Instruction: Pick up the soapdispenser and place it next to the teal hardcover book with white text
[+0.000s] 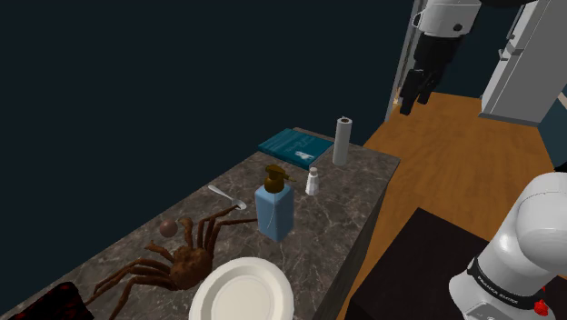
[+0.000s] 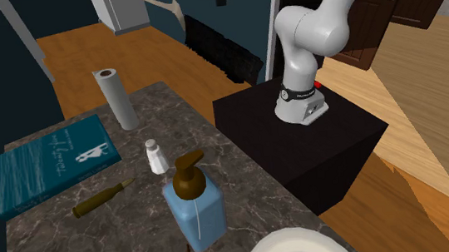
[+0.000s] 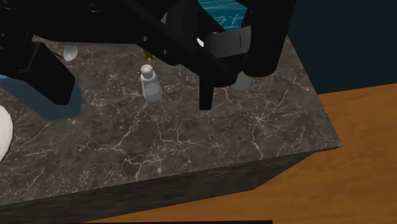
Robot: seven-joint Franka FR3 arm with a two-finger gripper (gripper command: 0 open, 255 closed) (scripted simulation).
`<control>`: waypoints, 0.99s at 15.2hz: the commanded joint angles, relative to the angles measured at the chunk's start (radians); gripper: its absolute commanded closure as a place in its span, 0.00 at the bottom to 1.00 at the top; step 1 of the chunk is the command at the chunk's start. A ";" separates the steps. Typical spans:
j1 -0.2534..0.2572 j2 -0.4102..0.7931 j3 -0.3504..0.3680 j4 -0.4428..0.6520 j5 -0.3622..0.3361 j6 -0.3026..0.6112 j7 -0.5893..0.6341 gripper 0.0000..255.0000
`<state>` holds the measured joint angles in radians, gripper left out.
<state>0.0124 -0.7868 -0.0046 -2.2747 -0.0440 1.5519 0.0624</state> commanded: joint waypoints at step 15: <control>0.036 0.346 0.240 0.111 0.117 0.217 0.340 0.00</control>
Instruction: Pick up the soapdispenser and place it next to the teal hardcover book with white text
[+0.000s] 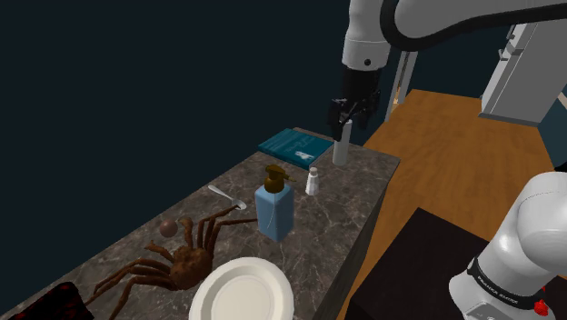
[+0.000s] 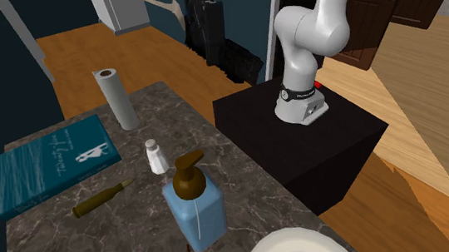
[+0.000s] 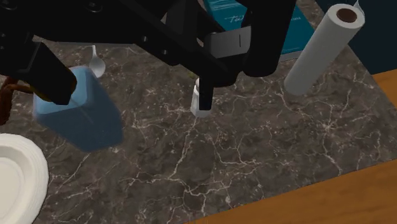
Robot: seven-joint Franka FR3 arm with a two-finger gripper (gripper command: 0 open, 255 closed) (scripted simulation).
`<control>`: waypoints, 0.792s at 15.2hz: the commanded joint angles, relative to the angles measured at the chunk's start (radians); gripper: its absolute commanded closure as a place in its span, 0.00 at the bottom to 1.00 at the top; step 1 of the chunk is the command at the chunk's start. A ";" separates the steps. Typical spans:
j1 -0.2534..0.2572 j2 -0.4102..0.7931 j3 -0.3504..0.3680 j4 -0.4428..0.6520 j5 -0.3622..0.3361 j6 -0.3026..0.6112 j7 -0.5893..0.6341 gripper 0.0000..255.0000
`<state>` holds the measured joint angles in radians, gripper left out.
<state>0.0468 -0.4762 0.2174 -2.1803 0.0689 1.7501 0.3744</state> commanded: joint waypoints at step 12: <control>0.032 0.464 0.175 0.321 -0.074 0.121 0.331 0.00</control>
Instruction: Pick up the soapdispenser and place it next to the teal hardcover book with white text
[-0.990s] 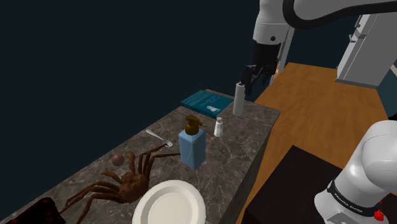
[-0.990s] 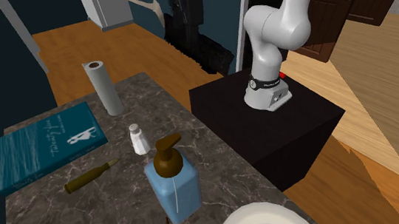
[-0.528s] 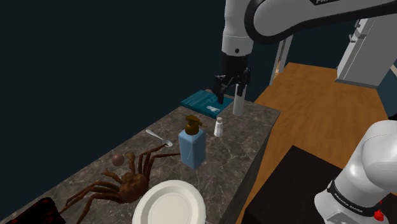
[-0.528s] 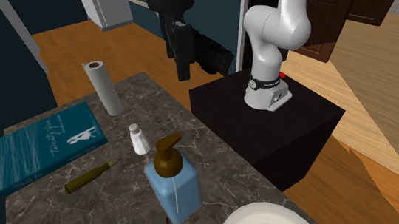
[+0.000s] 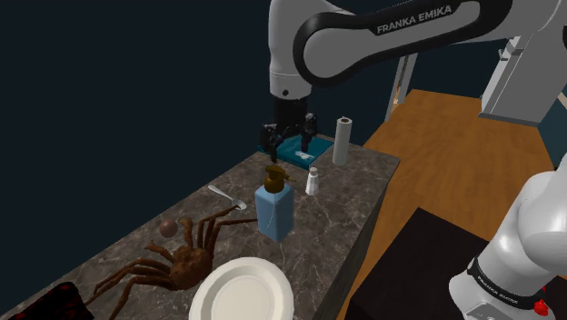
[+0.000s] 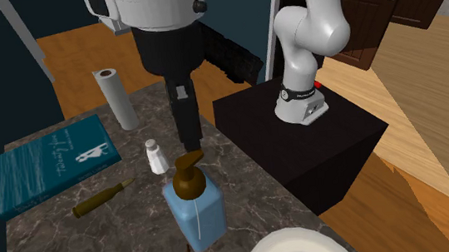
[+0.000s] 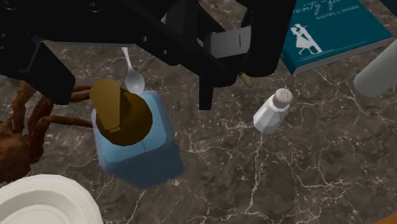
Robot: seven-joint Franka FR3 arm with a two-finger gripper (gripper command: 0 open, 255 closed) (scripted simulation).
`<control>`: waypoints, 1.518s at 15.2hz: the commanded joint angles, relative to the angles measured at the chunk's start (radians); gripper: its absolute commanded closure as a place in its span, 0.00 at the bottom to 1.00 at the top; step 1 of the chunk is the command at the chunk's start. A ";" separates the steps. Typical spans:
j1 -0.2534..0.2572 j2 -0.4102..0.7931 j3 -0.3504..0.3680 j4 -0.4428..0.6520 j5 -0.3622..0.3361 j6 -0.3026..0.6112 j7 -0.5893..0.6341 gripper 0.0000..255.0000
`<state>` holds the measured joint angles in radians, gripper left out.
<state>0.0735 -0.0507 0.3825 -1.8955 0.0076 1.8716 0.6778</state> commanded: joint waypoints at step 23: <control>0.025 0.149 0.024 0.038 -0.055 0.098 0.091 1.00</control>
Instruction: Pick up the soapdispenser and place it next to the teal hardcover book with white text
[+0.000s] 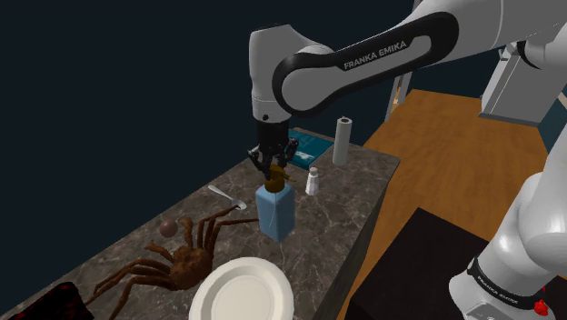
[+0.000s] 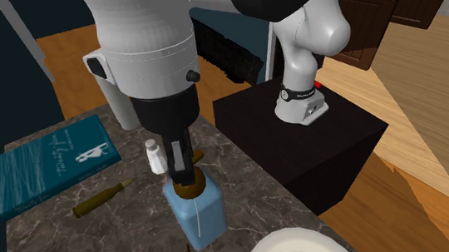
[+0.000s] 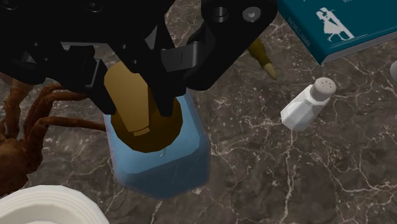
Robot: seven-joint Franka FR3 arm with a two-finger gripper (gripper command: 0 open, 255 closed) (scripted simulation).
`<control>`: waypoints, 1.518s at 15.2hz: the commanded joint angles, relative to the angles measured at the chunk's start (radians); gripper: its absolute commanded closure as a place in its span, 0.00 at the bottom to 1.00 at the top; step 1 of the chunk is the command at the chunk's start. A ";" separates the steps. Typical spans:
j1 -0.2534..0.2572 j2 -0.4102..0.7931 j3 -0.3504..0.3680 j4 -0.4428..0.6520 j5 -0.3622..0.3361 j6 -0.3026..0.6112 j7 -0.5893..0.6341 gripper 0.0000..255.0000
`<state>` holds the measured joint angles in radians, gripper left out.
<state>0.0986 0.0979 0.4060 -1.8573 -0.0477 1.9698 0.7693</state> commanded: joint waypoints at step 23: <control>0.002 -0.015 0.003 0.224 0.009 -0.238 -0.007 1.00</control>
<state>0.0989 0.0798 0.4078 -1.6524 -0.0370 1.7470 0.7599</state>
